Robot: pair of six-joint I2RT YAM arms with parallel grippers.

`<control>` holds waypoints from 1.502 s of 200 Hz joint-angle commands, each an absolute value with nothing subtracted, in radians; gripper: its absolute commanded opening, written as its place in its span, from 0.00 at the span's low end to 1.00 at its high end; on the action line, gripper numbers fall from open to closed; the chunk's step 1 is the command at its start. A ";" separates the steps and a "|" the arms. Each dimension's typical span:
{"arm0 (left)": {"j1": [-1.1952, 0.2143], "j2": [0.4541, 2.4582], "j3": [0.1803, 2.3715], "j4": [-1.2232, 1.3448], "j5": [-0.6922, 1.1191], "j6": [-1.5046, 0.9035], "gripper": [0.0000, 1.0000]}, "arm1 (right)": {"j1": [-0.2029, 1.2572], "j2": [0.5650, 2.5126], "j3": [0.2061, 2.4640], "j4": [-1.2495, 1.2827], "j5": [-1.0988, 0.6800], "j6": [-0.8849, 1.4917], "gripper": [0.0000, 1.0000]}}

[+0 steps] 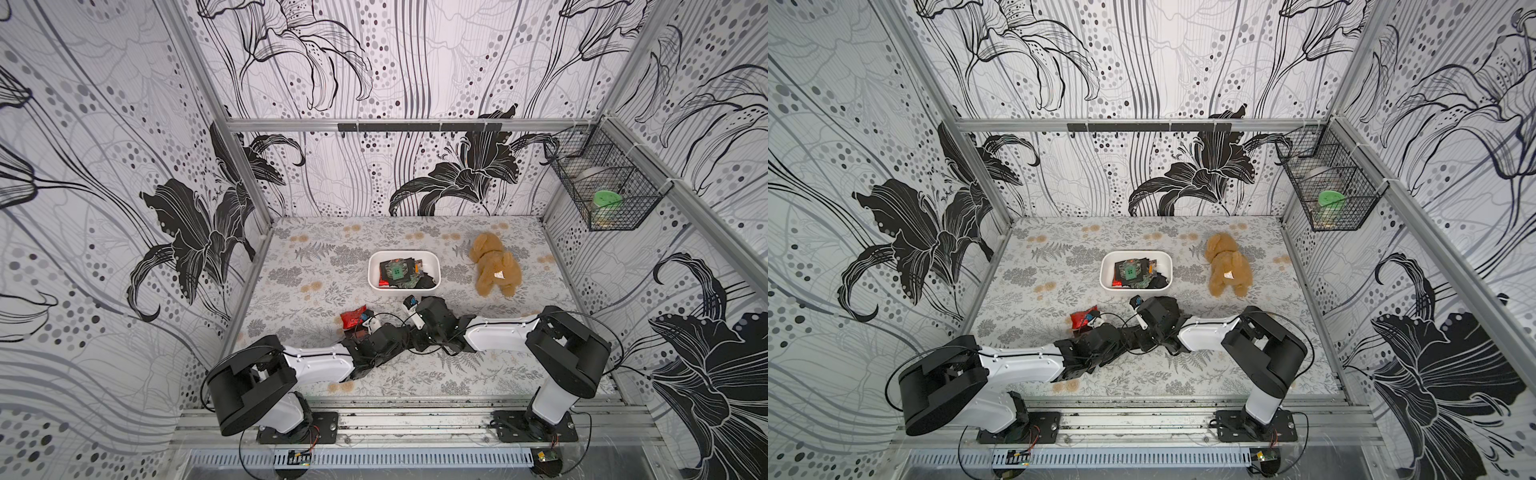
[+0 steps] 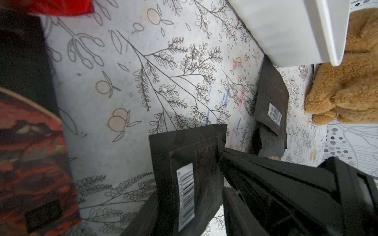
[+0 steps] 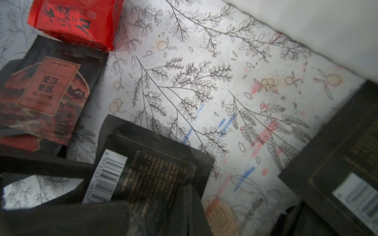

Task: Put the tea bags into the storage box
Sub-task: Pick up the tea bag from the center of the board, then place the tea bag in the storage box.

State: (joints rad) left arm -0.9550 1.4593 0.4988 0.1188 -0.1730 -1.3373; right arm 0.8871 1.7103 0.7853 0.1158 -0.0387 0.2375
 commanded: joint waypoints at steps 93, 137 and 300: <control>-0.961 1.404 0.462 0.074 -0.167 -1.332 0.00 | 0.894 1.511 0.626 0.240 -0.115 0.216 0.12; -0.962 1.228 0.526 -0.232 -0.306 -1.235 0.00 | 0.895 1.297 0.490 0.322 0.121 0.254 0.21; -0.704 1.847 1.423 -0.439 -0.387 -0.729 0.00 | 0.890 1.046 0.371 0.279 0.421 0.369 0.60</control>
